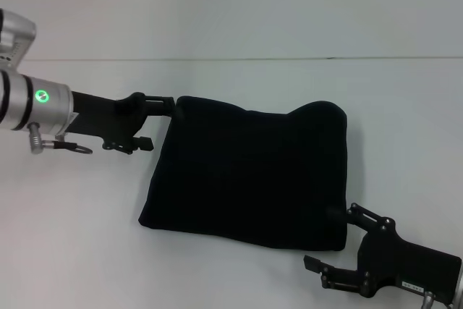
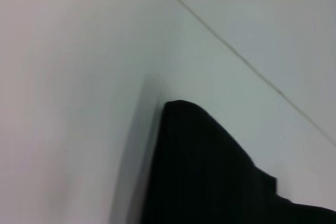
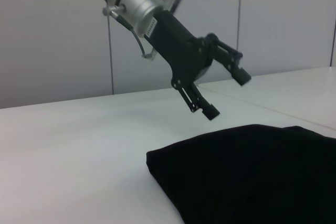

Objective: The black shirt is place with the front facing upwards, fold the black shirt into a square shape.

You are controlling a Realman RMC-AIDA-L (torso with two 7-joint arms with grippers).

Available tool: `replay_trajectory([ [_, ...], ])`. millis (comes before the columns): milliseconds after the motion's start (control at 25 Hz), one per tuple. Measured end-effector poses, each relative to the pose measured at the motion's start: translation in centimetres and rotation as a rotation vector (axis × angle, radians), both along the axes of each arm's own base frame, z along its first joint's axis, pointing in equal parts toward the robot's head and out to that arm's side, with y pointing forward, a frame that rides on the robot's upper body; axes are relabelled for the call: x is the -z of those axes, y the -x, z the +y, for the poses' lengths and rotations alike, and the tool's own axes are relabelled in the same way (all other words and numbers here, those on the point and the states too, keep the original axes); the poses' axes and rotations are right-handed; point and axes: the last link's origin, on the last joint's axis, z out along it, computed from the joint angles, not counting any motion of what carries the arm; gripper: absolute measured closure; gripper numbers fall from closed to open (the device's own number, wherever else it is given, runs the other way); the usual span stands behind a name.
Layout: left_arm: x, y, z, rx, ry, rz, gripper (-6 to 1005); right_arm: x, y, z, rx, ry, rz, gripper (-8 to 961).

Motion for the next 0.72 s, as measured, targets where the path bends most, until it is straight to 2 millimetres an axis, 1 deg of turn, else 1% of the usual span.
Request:
replay_trajectory([
  [440, 1.9, 0.6, 0.8, -0.007, -0.076, 0.076, 77, -0.1, 0.2, -0.2, -0.011, 0.004, 0.017, 8],
  [720, 3.2, 0.4, 0.9, 0.016, -0.1, 0.094, 76, -0.1, 0.3, -0.1, -0.013, 0.006, 0.02, 8],
])
